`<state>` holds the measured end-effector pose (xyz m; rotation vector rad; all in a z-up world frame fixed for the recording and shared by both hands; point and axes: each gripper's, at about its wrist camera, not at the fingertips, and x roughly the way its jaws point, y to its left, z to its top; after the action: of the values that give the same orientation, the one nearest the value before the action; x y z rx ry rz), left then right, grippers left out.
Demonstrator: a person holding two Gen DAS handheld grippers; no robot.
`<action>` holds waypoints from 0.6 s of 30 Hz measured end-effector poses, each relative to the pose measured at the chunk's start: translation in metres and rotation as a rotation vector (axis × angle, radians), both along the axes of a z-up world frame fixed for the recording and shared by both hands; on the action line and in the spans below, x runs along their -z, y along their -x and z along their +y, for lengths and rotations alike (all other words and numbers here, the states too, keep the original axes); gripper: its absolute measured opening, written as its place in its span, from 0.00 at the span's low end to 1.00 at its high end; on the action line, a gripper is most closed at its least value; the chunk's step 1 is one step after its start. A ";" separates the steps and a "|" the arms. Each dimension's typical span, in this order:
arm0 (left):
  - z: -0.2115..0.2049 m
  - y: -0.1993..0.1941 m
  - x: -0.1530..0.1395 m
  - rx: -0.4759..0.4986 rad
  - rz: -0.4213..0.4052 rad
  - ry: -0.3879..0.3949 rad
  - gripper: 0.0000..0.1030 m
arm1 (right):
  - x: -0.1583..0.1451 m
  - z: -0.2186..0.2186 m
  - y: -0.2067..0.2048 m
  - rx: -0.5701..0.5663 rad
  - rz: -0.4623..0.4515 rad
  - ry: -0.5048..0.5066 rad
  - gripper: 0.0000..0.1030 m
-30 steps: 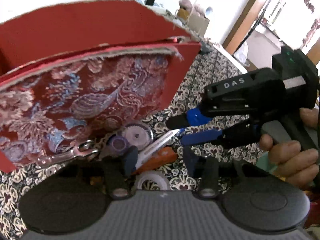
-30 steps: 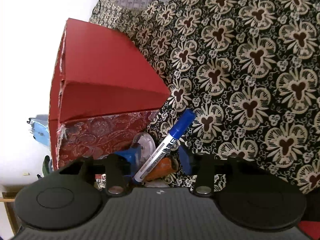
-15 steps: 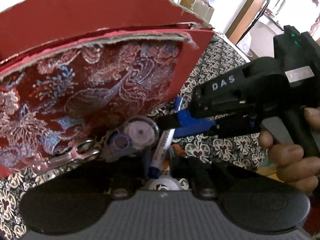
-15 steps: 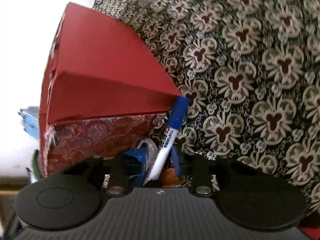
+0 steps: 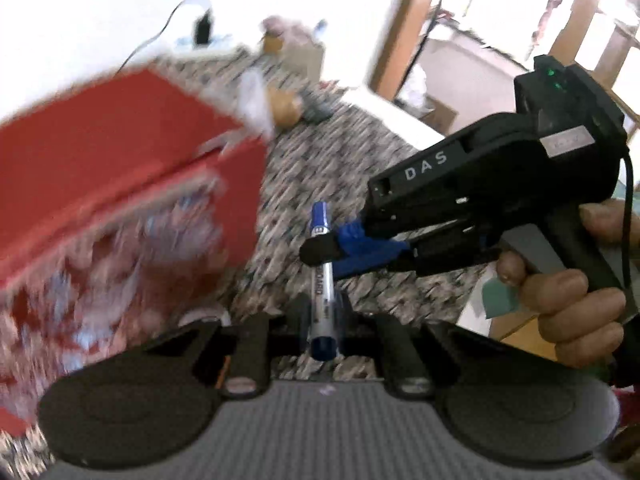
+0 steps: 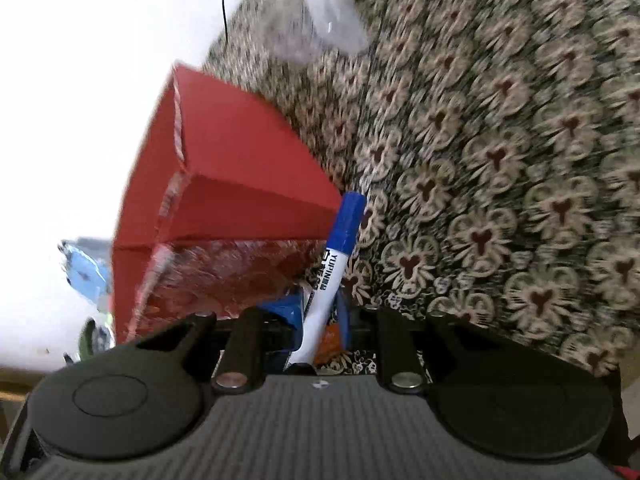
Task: Organize rigid objects
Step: 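Carry the held marker with the right tool over the red box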
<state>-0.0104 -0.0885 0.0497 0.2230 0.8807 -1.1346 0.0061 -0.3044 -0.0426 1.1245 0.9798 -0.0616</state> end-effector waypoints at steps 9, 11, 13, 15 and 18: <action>0.006 -0.003 -0.076 0.018 -0.170 0.168 0.08 | -0.094 -0.014 0.000 0.021 -0.229 0.165 0.00; 0.009 -0.007 -0.090 -0.015 -0.206 0.191 0.09 | -0.117 -0.013 -0.014 -0.017 -0.288 0.205 0.00; 0.017 -0.020 -0.102 -0.058 -0.230 0.207 0.09 | -0.133 -0.009 -0.032 -0.067 -0.335 0.238 0.00; 0.026 -0.036 -0.109 -0.110 -0.232 0.214 0.09 | -0.143 -0.003 -0.058 -0.134 -0.371 0.264 0.00; 0.039 -0.060 -0.108 -0.193 -0.201 0.195 0.09 | -0.150 0.010 -0.095 -0.255 -0.392 0.309 0.00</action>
<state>0.0495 -0.0491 0.1579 0.0876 0.5956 -0.9909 0.1009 -0.2941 0.1076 0.6873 0.7238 0.2013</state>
